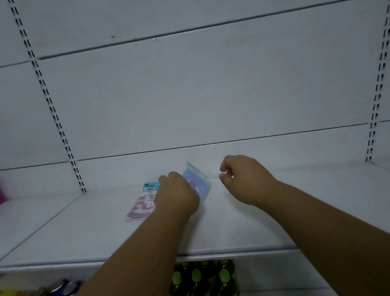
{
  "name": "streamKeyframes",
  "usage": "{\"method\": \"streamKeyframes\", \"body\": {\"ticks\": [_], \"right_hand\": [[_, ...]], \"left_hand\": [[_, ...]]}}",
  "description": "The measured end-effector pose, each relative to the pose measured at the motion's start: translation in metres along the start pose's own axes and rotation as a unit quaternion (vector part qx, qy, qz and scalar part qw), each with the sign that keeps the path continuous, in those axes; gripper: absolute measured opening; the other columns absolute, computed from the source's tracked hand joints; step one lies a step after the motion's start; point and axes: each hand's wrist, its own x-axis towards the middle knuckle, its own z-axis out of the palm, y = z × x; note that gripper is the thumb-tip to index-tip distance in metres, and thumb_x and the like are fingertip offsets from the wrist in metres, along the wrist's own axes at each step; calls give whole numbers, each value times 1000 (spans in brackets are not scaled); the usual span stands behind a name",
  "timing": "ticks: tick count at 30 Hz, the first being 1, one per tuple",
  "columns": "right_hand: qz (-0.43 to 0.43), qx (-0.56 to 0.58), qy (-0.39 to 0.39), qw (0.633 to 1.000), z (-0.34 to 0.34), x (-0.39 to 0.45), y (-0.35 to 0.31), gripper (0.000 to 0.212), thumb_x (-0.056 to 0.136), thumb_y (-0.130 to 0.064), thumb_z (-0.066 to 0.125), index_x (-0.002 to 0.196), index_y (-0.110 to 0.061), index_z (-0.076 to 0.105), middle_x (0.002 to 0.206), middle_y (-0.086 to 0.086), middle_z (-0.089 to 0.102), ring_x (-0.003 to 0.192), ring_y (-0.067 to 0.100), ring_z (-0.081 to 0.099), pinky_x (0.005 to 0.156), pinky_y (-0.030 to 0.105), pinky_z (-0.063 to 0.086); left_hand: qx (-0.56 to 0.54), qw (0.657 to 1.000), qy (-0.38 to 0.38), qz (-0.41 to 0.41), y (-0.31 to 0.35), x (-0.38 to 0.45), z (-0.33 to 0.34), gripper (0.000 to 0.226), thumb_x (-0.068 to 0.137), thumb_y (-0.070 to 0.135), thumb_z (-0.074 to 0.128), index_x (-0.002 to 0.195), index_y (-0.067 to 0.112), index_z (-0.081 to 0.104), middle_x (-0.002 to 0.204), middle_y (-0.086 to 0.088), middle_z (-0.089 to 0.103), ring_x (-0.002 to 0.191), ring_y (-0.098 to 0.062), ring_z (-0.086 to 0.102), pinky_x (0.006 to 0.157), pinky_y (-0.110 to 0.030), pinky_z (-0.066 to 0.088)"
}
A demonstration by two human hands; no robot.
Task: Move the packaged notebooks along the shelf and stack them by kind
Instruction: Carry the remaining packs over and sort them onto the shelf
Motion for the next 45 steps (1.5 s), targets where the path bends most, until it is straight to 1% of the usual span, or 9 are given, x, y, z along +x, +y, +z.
{"method": "streamKeyframes", "body": {"ticks": [5,8,13,18,27,31,34,40,45], "right_hand": [[1,21,-32,999,29,13,-22,23,89,-33,58,105,-17,61,103,4,63,94,21,56,73,26,37],[4,17,-61,998,53,24,-55,27,88,-35,59,106,-14,60,104,5,64,94,22,57,72,27,39],[32,-68,-99,992,95,43,-115,38,87,-50,56,97,-13,57,97,8,62,85,23,55,66,29,39],[151,-166,-144,964,137,52,-153,76,70,-77,41,121,-23,58,119,3,63,109,27,58,86,34,45],[213,-101,-118,964,147,66,-171,72,69,-59,69,123,-14,52,121,8,59,114,27,51,88,27,41],[201,53,23,978,141,58,-166,36,79,-23,67,109,-7,57,111,16,56,103,31,56,82,27,41],[193,177,150,953,123,47,-156,24,79,-11,62,102,-8,56,101,14,59,89,31,62,78,37,53],[210,347,207,890,46,7,-110,15,86,-7,65,92,-18,56,91,9,72,86,28,71,78,51,58],[228,340,249,878,-39,-62,-42,19,85,-3,67,97,-12,56,91,10,74,83,27,73,77,52,59]], "left_hand": [[-315,945,78,-35,-52,3,-31,10,83,18,60,90,11,59,92,-10,67,74,-23,63,56,-27,43],[-440,888,122,-56,-94,5,-52,5,81,19,59,85,19,57,86,-3,66,75,-19,63,64,-32,51],[-503,850,156,-32,-157,22,-78,6,87,17,60,86,22,56,86,1,67,80,-20,65,64,-33,50],[-559,819,129,5,-197,34,-93,9,94,23,60,88,28,55,88,8,68,80,-11,68,62,-29,52],[-594,799,72,62,-220,39,-107,8,94,24,61,89,30,58,80,15,72,70,3,68,58,-20,49],[-621,779,48,73,-219,37,-103,7,94,23,61,91,30,60,83,21,73,74,-1,70,64,-26,51],[-633,770,28,73,-208,34,-97,7,93,22,61,92,28,61,82,17,74,74,-3,71,66,-29,52],[-663,741,-40,97,-138,9,-73,7,92,23,63,94,30,61,84,17,74,77,-5,72,66,-28,53],[-678,713,-119,132,-29,-47,-41,7,92,22,63,94,29,60,85,17,74,78,-6,72,67,-28,54]]}}
